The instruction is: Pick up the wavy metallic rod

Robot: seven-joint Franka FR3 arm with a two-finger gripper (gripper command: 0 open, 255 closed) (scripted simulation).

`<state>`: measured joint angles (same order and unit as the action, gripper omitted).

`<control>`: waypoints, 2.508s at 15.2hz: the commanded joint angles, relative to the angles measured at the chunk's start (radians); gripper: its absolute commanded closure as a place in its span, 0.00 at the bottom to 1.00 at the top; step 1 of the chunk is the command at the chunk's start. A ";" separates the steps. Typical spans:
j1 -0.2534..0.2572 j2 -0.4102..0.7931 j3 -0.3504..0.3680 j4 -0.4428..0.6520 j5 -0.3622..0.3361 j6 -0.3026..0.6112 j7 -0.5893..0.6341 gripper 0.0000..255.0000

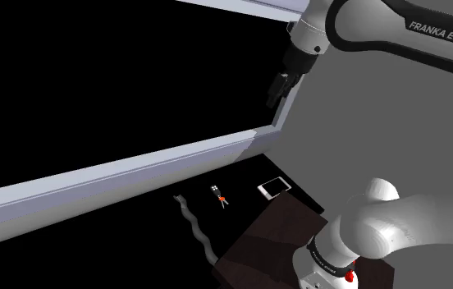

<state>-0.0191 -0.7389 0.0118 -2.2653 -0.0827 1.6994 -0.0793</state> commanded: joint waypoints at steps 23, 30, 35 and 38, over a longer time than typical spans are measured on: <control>0.094 0.226 0.193 -0.514 0.152 0.696 0.273 0.00; 0.102 0.490 0.286 -0.541 0.155 0.978 0.390 0.00; 0.063 0.725 0.355 -0.509 0.009 1.169 0.571 0.00; 0.088 0.877 0.314 -0.463 -0.224 1.258 0.785 0.00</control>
<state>0.0594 0.0833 0.3437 -2.7448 -0.2171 2.9237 0.6265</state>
